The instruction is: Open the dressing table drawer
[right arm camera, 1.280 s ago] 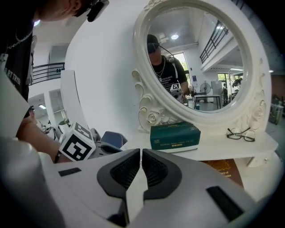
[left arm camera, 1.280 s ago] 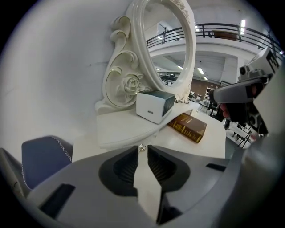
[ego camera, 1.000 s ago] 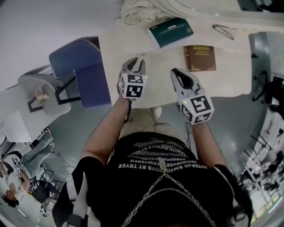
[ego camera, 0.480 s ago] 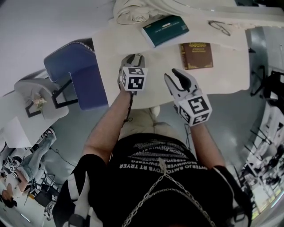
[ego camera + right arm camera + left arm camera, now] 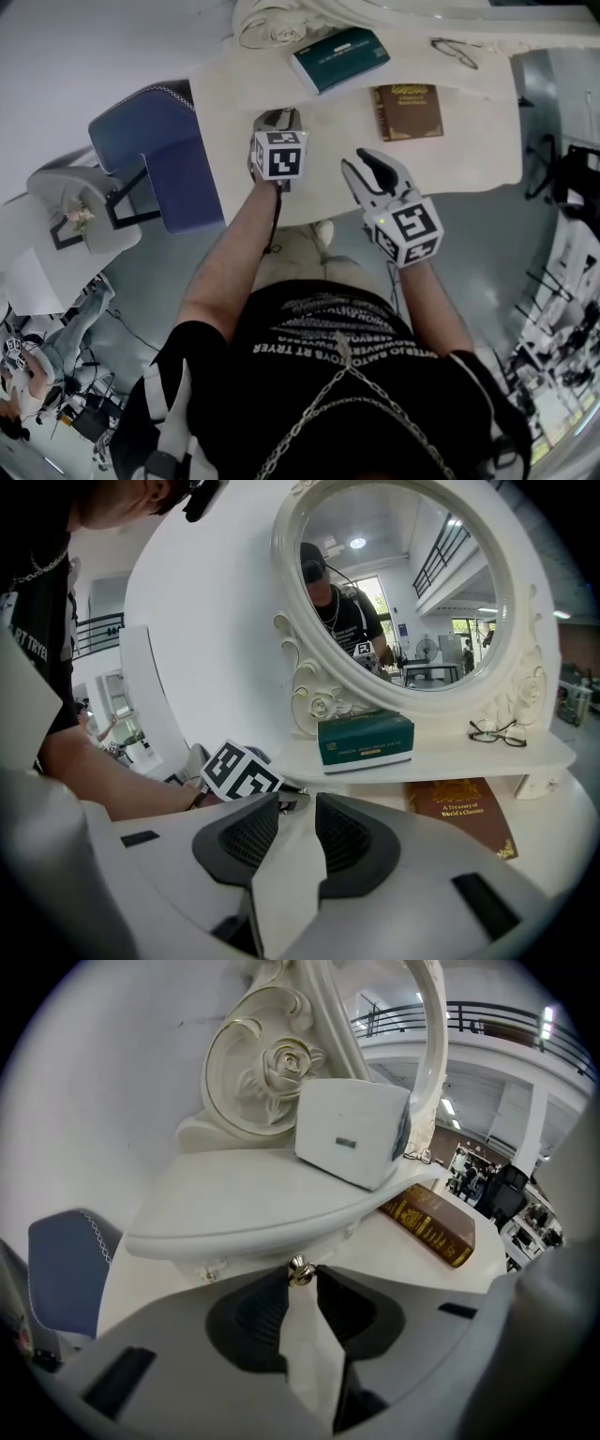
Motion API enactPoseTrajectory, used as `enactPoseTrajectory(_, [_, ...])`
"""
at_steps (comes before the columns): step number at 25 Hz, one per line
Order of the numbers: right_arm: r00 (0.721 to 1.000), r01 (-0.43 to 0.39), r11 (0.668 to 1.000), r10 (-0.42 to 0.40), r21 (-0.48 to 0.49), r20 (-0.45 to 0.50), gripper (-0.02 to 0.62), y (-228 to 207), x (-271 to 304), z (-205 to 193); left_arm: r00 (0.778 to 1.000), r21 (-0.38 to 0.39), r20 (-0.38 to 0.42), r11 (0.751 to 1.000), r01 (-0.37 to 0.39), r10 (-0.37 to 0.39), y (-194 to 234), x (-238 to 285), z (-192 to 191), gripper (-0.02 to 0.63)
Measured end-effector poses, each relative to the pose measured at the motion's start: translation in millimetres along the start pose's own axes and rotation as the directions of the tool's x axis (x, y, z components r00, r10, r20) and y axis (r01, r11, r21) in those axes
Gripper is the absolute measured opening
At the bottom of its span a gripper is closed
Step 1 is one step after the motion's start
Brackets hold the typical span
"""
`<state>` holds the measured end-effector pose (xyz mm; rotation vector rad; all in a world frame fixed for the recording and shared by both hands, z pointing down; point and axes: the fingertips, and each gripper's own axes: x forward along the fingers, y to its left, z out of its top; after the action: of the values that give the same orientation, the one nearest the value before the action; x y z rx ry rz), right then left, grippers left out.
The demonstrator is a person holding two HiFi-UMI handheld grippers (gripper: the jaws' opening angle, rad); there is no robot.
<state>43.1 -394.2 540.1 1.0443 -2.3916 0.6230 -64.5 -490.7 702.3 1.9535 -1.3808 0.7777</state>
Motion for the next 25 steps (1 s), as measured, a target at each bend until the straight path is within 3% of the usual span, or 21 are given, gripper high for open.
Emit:
enactPoseTrajectory(19, [1.0, 0.017, 1.0, -0.017, -0.023, 0.02, 0.102, -0.9, -51.0, -4.8, 0.999, -0.028, -0.033, 0.999, -0.016, 0.015, -12.6, -14.2, -18.8, 0.089])
enactPoseTrajectory(25, [0.997, 0.042, 0.998, -0.039, -0.039, 0.066, 0.095, -7.9, -69.1, 2.9, 0.999, -0.028, -0.044, 0.999, -0.023, 0.021, -15.9, -18.6, -25.7, 0.089])
